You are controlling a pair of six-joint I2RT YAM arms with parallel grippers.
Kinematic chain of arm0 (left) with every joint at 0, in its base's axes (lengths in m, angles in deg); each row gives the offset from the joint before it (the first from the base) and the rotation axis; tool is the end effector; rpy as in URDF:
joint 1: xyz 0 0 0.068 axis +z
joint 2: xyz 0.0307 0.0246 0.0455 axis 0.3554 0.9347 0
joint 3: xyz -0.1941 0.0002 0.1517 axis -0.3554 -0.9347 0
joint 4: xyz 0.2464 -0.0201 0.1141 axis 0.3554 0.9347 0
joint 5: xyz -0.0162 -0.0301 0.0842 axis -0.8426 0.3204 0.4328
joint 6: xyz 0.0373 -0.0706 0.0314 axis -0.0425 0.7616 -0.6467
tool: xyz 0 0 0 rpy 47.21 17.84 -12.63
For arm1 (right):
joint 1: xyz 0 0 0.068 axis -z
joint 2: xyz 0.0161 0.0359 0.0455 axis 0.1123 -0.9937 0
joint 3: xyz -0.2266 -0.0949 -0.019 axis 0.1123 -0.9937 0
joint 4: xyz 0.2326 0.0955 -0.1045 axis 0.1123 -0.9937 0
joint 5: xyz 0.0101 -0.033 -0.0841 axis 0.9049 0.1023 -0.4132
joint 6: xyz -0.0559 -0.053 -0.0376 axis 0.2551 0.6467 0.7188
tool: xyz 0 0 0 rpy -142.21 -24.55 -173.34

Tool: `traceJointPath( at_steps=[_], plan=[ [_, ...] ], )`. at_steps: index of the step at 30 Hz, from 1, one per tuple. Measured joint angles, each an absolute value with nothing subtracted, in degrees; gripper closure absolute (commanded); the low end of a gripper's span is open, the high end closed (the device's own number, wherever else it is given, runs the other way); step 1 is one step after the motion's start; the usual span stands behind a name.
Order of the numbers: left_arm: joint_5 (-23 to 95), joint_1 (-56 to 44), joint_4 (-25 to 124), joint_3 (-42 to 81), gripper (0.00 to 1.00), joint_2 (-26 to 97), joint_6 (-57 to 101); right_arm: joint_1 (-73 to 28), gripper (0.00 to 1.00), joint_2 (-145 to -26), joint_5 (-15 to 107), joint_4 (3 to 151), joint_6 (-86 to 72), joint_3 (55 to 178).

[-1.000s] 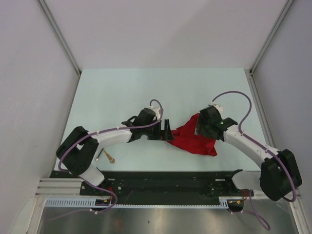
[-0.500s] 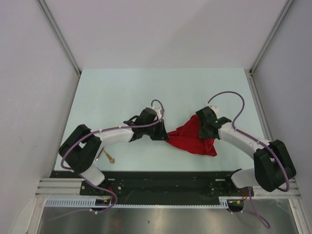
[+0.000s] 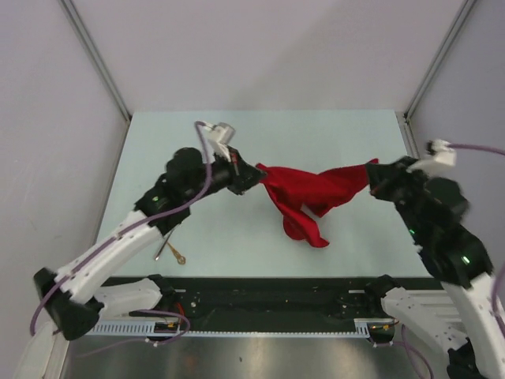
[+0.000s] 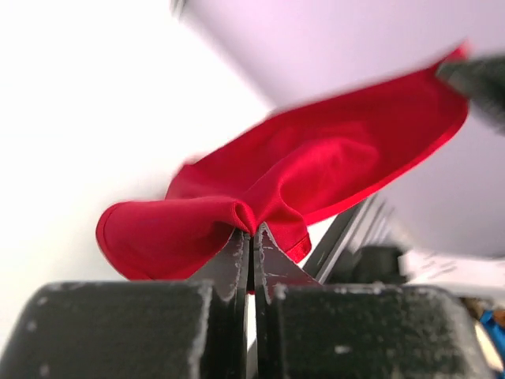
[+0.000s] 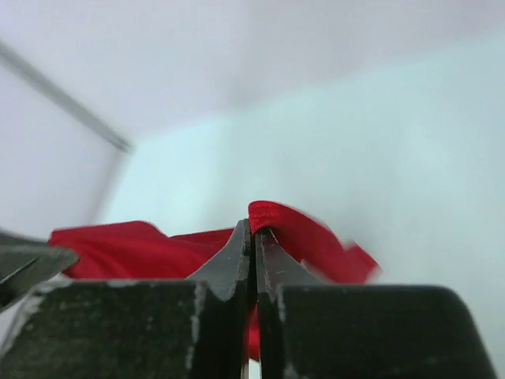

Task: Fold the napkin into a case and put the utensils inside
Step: Flatten out the crumpled napkin at the center of the board.

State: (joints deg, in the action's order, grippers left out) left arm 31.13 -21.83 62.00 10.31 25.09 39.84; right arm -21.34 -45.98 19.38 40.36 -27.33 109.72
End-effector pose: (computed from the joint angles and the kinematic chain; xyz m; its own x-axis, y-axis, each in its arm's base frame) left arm 0.2259 -0.2313 0.3458 -0.5364 -0.1470 -0.8311 0.6428 0.5670 -0.5152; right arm 0.1762 0.0656 0.4145 -0.2164 0.3741 -0.9018 -0.0757 0.9145 0.3975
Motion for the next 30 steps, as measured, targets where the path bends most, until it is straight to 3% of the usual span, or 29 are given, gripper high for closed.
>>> traceJointPath(
  at_steps=[6, 12, 16, 23, 24, 28, 29, 30],
  plan=[
    [28.6, -21.8, 54.2, 11.2, 1.00, 6.5, 36.2, -21.0, 1.00, -30.3, 33.4, 48.8, -25.2, 114.9],
    [27.2, -22.5, 49.4, 11.2, 1.00, 1.8, 34.5, -19.4, 1.00, -31.8, 41.6, 52.3, -26.3, 116.0],
    [36.5, -22.2, 55.5, 14.8, 1.00, 8.4, 34.3, -19.2, 1.00, -37.1, 33.0, 51.1, -27.1, 115.8],
    [46.6, -15.8, 67.3, 28.1, 1.00, 37.5, 36.7, -14.1, 1.00, -59.2, 19.4, 50.8, -27.2, 114.3],
    [47.0, -14.2, 68.5, 29.0, 0.95, 42.2, 37.2, -11.0, 1.00, -64.2, 20.0, 52.4, -27.3, 113.1],
    [48.7, -9.7, 74.4, 38.9, 0.53, 62.1, 38.0, -1.5, 0.93, -81.5, 22.8, 55.9, -27.8, 110.8],
    [49.0, -9.2, 75.9, 42.7, 0.44, 66.4, 37.5, 0.2, 0.78, -85.6, 23.1, 56.7, -27.5, 110.8],
    [49.3, -8.6, 77.5, 47.9, 0.32, 71.6, 37.3, 1.5, 0.70, -89.5, 23.1, 57.3, -27.2, 111.1]
  ],
)
